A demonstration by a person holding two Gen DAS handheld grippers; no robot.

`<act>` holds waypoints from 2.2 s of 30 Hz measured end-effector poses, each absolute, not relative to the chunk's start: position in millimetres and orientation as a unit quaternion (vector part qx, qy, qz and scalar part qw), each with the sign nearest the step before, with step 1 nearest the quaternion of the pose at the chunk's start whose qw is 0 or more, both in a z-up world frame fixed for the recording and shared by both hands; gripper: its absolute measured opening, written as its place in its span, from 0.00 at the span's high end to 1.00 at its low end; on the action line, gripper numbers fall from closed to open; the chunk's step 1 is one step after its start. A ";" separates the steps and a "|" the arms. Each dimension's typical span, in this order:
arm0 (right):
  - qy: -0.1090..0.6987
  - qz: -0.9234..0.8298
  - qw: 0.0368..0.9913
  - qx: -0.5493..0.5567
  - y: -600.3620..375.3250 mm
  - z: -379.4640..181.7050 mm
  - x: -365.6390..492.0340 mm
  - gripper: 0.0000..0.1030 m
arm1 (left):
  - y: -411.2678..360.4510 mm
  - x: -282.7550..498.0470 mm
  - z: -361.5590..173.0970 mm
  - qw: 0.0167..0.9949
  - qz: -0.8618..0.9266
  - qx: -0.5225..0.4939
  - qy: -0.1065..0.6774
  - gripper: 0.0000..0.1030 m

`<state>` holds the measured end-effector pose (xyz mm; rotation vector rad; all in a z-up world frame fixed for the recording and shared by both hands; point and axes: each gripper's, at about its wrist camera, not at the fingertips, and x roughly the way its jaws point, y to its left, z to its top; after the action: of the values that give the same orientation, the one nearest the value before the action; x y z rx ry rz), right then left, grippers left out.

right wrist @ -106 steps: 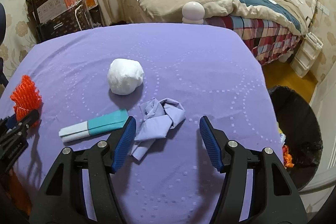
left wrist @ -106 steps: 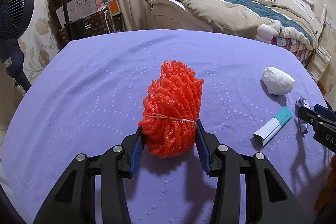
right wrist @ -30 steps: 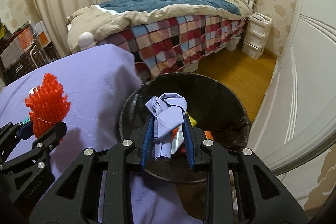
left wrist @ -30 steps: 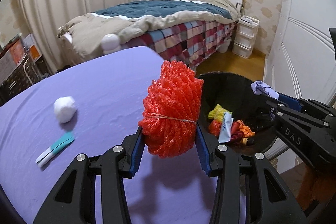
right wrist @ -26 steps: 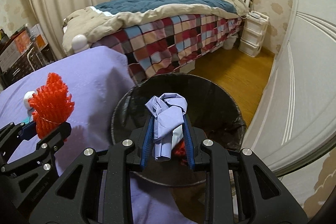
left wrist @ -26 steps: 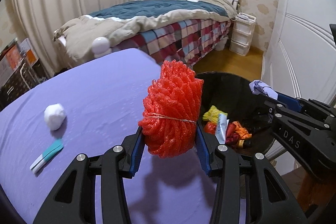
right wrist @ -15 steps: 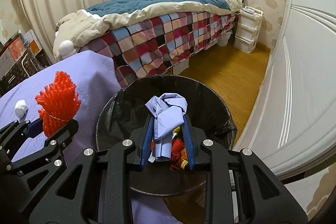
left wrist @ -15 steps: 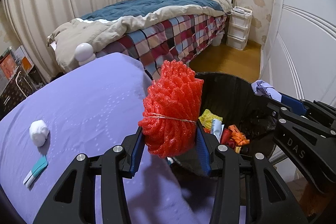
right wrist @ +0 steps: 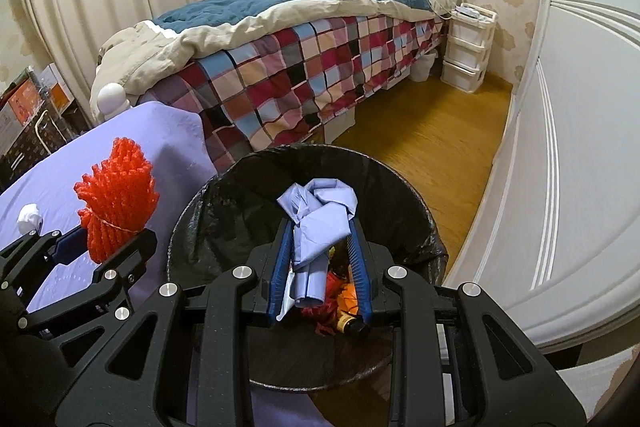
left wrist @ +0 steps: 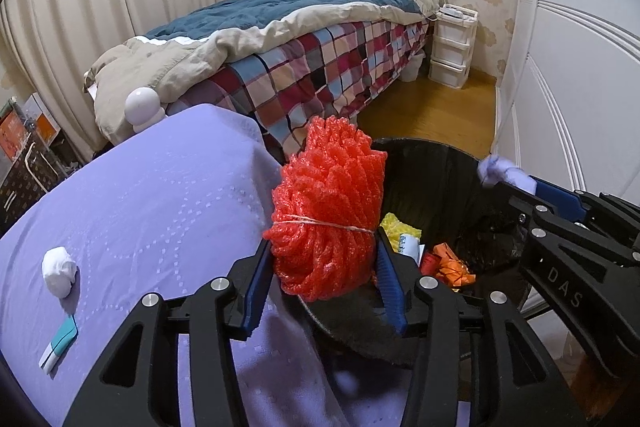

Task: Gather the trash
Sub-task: 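Open both tools to drop the net and cloth into the bin, then move both tools back over the teal tube and white ball on the table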

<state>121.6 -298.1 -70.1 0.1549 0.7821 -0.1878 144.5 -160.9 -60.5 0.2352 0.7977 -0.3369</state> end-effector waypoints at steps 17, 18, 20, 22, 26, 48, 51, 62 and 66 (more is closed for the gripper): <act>0.375 -0.102 0.918 0.080 -295.3 -66.7 114.2 0.57 | -139.1 133.5 -48.9 0.907 -0.154 0.100 0.378 0.31; 0.374 -0.101 0.918 0.080 -292.8 -65.8 112.2 0.56 | -135.7 131.2 -48.6 0.908 -0.153 0.100 0.378 0.31; 0.373 -0.100 0.919 0.080 -287.4 -64.3 107.8 0.53 | -127.8 127.1 -48.1 0.908 -0.148 0.100 0.378 0.31; 0.373 -0.093 0.920 0.079 -278.6 -63.7 102.1 0.53 | -118.9 123.3 -47.4 0.909 -0.142 0.100 0.379 0.31; 0.376 -0.076 0.920 0.075 -258.4 -63.3 95.5 0.53 | -95.9 113.7 -47.8 0.911 -0.126 0.095 0.380 0.31; 0.408 0.062 0.911 -0.008 -99.2 -72.5 97.3 0.51 | 65.9 107.3 -69.1 0.902 0.018 0.058 0.428 0.31; 0.417 0.067 0.906 -0.015 -89.3 -77.0 102.1 0.51 | 74.2 113.8 -73.3 0.895 0.017 0.057 0.442 0.31; 0.424 0.070 0.903 -0.023 -79.1 -81.2 108.6 0.46 | 87.5 120.4 -73.5 0.897 0.008 0.046 0.440 0.39; 0.424 0.070 0.903 -0.022 -78.9 -81.1 109.0 0.45 | 93.1 123.0 -73.0 0.898 0.020 0.040 0.437 0.55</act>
<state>109.0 -78.9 -81.1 -0.0453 0.8756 0.1457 123.0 93.1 -73.0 0.0835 0.9054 0.0418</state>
